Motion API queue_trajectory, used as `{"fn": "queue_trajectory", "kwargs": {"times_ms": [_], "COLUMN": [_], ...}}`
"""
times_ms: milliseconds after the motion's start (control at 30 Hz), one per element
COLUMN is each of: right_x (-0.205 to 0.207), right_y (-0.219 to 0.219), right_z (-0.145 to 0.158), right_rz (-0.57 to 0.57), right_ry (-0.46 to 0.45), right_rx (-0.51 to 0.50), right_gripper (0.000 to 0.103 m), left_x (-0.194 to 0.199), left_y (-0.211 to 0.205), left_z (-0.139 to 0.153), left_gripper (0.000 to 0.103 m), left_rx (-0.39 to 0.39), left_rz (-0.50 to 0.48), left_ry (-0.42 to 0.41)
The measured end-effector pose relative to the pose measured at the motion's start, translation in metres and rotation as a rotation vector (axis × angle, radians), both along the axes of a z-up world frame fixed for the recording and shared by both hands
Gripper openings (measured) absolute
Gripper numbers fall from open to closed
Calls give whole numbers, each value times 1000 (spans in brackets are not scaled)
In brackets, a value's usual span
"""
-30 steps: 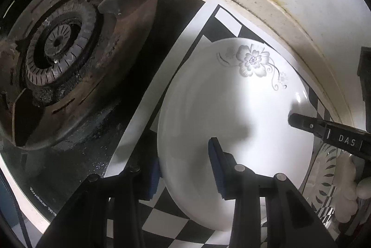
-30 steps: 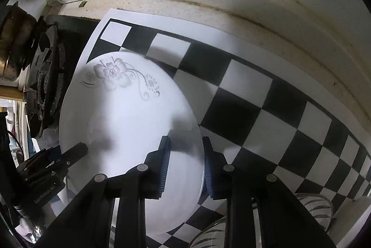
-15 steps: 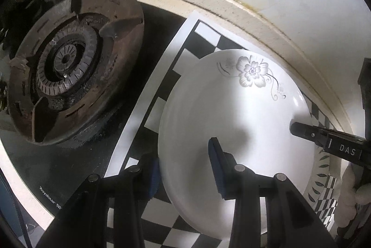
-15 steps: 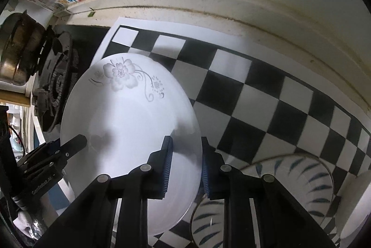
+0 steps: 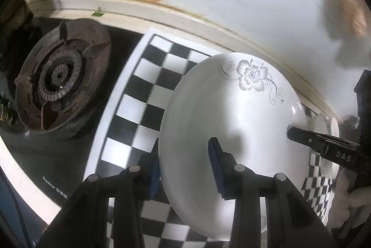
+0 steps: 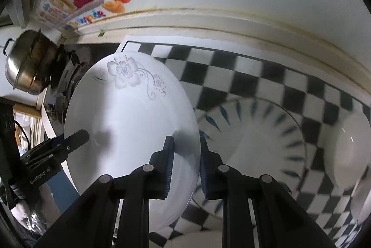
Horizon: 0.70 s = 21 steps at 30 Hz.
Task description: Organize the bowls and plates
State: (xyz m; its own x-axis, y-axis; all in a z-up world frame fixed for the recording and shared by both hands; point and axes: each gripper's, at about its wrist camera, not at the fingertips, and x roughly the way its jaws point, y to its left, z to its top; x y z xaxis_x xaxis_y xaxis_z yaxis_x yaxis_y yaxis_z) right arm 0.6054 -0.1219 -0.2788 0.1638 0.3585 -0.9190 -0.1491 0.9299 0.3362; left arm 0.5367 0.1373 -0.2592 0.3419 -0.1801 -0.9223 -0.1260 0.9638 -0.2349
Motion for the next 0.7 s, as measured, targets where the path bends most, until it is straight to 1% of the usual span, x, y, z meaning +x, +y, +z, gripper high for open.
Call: {"fn": "queue_trajectory", "kwargs": {"times_ms": [167, 367, 567, 700], "right_x": [-40, -100, -156, -186], "right_y": [-34, -78, -118, -137], "right_z": [12, 18, 11, -3], "right_rz": [-68, -135, -207, -238], "right_ry": [-8, -11, 7, 27], "right_rx": [10, 1, 14, 9], "right_gripper": [22, 22, 22, 22], "left_x": [-22, -49, -76, -87], "left_y": [-37, -76, -113, -131], "left_z": [18, 20, 17, 5], "left_gripper": [35, 35, 35, 35], "left_rx": [-3, -30, -28, -30], "left_rz": [-71, -140, -224, -262], "left_ry": [-22, -18, -9, 16]}}
